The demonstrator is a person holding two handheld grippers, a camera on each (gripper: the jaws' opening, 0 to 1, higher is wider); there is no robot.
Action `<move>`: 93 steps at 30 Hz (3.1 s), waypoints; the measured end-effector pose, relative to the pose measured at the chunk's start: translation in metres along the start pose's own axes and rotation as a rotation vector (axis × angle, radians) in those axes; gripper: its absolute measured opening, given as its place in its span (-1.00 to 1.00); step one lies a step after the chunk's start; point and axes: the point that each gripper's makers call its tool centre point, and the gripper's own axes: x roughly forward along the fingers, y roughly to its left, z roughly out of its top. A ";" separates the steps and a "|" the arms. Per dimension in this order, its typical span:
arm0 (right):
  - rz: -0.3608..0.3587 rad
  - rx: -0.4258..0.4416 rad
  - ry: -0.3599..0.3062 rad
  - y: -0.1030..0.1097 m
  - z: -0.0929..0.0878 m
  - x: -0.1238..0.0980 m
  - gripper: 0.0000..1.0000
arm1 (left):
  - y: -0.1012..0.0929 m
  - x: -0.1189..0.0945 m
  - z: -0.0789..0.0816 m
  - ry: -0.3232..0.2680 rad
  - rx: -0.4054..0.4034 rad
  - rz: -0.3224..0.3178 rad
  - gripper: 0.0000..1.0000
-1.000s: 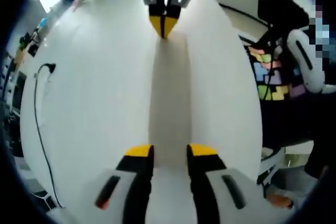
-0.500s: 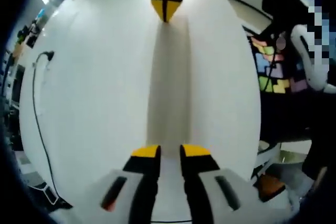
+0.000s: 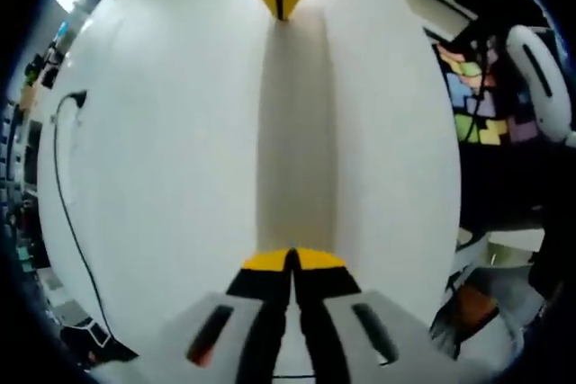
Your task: Arrange the utensils inside the cutlery case until each visible utensil rests in its matching compartment.
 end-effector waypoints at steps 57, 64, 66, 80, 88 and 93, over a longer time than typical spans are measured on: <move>-0.018 -0.113 -0.148 0.005 -0.007 -0.005 -0.63 | 0.007 -0.008 0.002 0.040 0.037 0.170 -0.31; 0.019 -0.132 -0.125 0.020 0.006 0.002 -0.20 | -0.005 0.004 0.015 0.011 0.051 0.119 -0.08; 0.005 -0.150 -0.108 0.018 0.008 0.005 -0.12 | -0.002 0.008 0.015 0.015 0.052 0.120 -0.15; 0.017 -0.206 -0.056 0.013 0.008 0.024 -0.17 | 0.002 0.022 0.013 -0.027 0.020 0.070 -0.13; 0.029 -0.217 -0.047 0.015 0.008 0.030 -0.14 | 0.002 0.025 0.012 -0.038 0.018 0.047 -0.12; 0.042 -0.215 -0.044 0.017 0.008 0.034 -0.11 | -0.001 0.027 0.011 -0.054 0.020 0.007 -0.12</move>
